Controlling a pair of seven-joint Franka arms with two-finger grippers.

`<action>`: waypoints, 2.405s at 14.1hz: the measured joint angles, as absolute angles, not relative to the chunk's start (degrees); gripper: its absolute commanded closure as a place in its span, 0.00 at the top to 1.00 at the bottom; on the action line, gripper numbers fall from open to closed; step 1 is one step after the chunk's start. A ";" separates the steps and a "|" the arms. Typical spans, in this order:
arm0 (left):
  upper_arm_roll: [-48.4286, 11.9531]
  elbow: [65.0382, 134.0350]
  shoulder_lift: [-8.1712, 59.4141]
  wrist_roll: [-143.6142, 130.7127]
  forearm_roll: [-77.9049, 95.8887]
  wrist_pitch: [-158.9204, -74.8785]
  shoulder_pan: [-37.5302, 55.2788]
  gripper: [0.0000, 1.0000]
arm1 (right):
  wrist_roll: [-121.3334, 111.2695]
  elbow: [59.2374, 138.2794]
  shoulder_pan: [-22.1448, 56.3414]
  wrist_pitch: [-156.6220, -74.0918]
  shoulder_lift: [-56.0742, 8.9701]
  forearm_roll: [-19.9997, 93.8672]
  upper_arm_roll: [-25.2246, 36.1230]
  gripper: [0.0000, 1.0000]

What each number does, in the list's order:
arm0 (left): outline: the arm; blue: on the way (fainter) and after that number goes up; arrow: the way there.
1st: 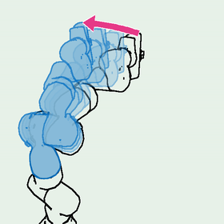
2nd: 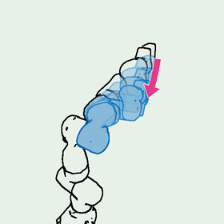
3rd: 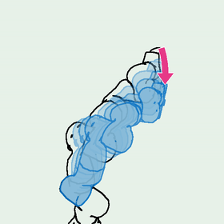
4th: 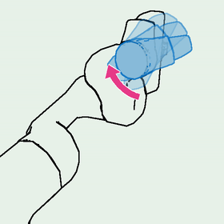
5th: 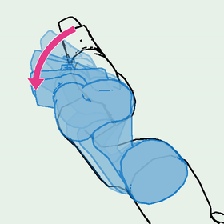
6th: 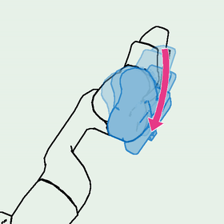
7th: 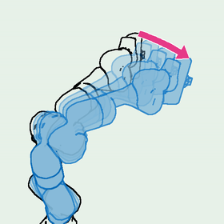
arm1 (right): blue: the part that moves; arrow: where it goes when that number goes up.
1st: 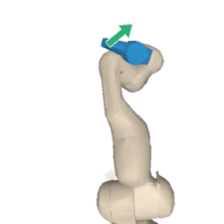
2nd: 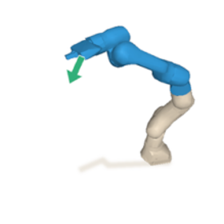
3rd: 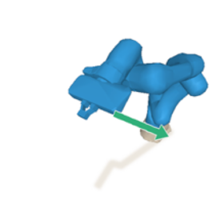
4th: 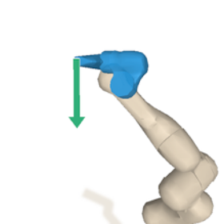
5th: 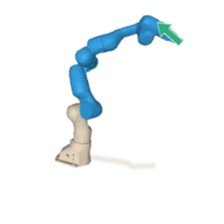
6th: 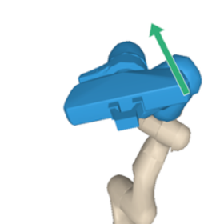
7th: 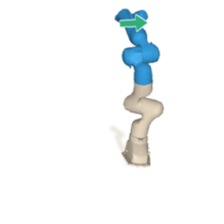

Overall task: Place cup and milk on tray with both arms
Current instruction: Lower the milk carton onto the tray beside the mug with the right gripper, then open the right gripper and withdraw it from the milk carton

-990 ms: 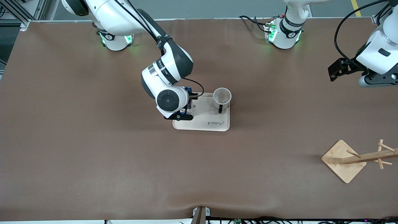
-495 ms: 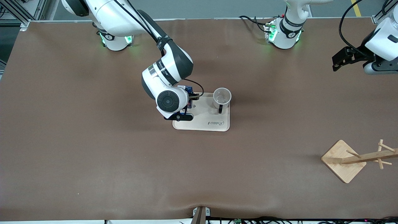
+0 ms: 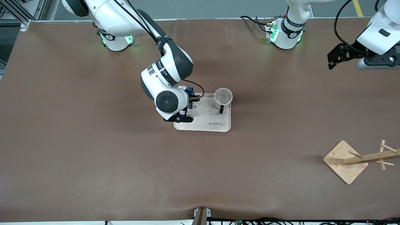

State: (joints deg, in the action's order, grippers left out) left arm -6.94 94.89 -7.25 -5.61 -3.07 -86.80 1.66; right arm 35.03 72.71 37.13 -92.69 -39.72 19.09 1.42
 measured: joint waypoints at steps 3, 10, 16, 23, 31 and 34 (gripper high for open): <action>-8.19 94.91 -7.25 -5.62 -1.35 -86.84 -0.03 1.00 | 35.04 72.29 36.88 -92.00 -39.34 19.09 1.78 1.00; -10.15 94.93 -7.26 -5.80 -0.39 -86.88 -1.70 1.00 | 35.05 64.03 33.10 -85.48 -37.54 18.71 2.16 1.00; -10.22 94.71 -7.27 -5.94 -0.39 -86.88 -1.70 1.00 | 35.03 61.62 28.80 -81.55 -34.60 16.39 2.90 1.00; -11.15 94.69 -7.33 -6.39 -0.39 -86.88 -1.68 1.00 | 33.82 60.63 18.15 -80.52 -27.29 16.37 3.15 1.00; -11.46 94.87 -7.85 -6.44 -0.39 -86.88 -1.68 1.00 | 18.42 63.03 6.31 -78.93 -19.75 7.91 5.24 1.00; -11.51 94.98 -8.13 -6.46 -0.39 -86.88 -1.68 1.00 | 12.86 68.46 2.42 -79.94 -15.74 5.70 5.33 1.00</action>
